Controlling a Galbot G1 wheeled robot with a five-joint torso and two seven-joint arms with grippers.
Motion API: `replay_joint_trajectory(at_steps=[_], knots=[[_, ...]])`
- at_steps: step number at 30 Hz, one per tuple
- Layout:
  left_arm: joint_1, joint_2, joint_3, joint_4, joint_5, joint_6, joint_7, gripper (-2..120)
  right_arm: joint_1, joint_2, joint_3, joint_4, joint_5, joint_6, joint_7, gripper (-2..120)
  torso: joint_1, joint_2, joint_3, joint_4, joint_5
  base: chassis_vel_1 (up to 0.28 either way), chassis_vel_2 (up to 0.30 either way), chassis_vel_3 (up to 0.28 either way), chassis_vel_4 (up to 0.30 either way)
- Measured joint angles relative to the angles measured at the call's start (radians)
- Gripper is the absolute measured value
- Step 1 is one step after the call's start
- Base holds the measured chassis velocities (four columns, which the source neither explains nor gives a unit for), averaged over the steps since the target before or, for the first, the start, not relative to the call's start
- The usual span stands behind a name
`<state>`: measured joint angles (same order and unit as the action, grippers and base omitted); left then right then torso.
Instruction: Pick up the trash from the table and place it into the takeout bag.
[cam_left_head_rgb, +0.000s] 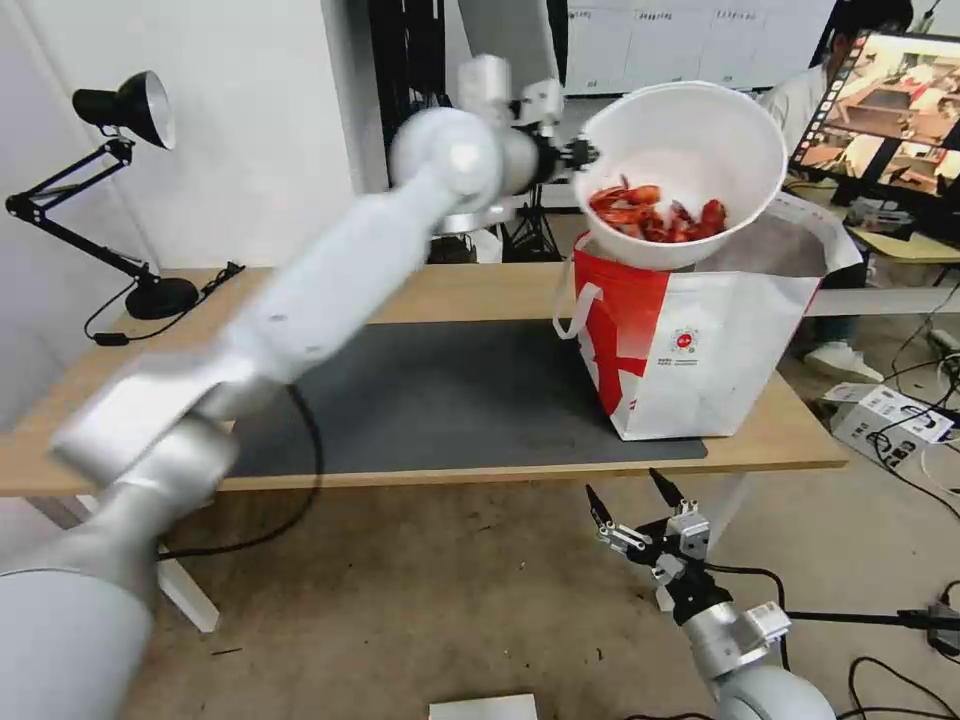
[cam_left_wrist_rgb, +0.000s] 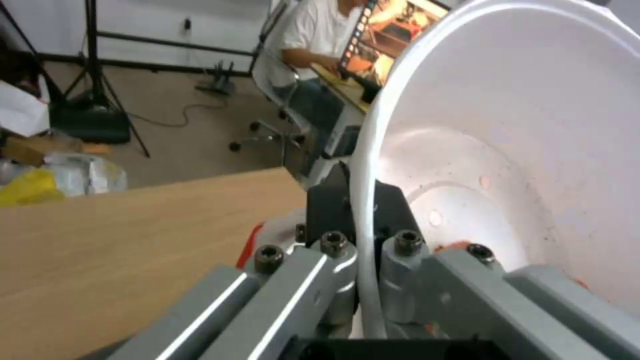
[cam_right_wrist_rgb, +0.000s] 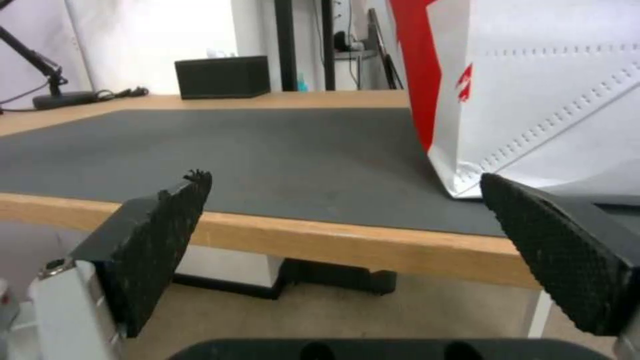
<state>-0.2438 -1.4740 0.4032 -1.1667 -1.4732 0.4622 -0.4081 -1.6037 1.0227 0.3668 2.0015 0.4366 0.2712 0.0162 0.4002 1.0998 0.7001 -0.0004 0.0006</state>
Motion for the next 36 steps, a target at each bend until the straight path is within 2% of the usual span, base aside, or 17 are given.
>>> replay_joint_trajectory(at_steps=[1,4,5,8,13,16,20,28,36], knots=[[0.0,0.0,0.0,0.0,0.0,0.0,0.0,0,0.0,0.0,0.0,0.0,0.0,0.0,0.0,100,0.0,0.0,0.0,0.0,0.0,0.0,0.0,0.0,0.0],[0.004,-0.079,0.002,0.092,0.105,-0.078,-0.004,0,0.0,0.0,0.0,0.0,0.0,0.0,0.0,100,0.0,0.0,0.0,-0.0002,0.0,0.0,0.0,0.0,0.0],[0.004,-0.079,0.002,0.092,0.105,-0.078,-0.004,0,0.0,0.0,0.0,0.0,0.0,0.0,0.0,100,0.0,0.0,0.0,-0.0002,0.0,0.0,0.0,0.0,0.0],[0.03,-0.102,0.012,0.124,0.229,-0.142,-0.014,0,0.0,0.0,0.0,0.0,0.0,0.0,0.0,100,0.0,0.0,0.0,0.0006,-0.0005,0.0,0.0,0.0,0.0],[0.059,-0.094,0.036,0.121,0.322,-0.178,-0.009,0,0.0,0.0,0.0,0.0,0.0,0.0,0.0,100,0.0,0.0,0.0,0.0007,-0.0005,0.0,0.0,0.0,0.0],[0.092,-0.069,0.069,0.079,0.379,-0.192,-0.003,0,0.0,0.0,0.0,0.0,0.0,0.0,0.0,100,0.0,0.0,0.0,0.0004,-0.0006,0.0,0.0,0.0,0.0],[0.11,-0.04,0.096,0.036,0.389,-0.191,0.018,0,0.0,0.0,0.0,0.0,0.0,0.0,0.0,100,0.0,0.0,0.0,0.0005,-0.0007,0.0,0.0,0.0,0.0],[0.11,-0.025,0.12,0.018,0.373,-0.169,0.048,0,0.0,0.0,0.0,0.0,0.0,0.0,0.0,100,0.0,0.0,0.0,0.0004,-0.0007,0.0,0.0,0.0,0.0],[0.1,-0.024,0.123,0.016,0.314,-0.069,0.085,0,0.0,0.0,0.0,0.0,0.0,0.0,0.0,100,0.0,0.0,0.0,0.0004,-0.0007,0.0,0.0,0.0,0.0]])
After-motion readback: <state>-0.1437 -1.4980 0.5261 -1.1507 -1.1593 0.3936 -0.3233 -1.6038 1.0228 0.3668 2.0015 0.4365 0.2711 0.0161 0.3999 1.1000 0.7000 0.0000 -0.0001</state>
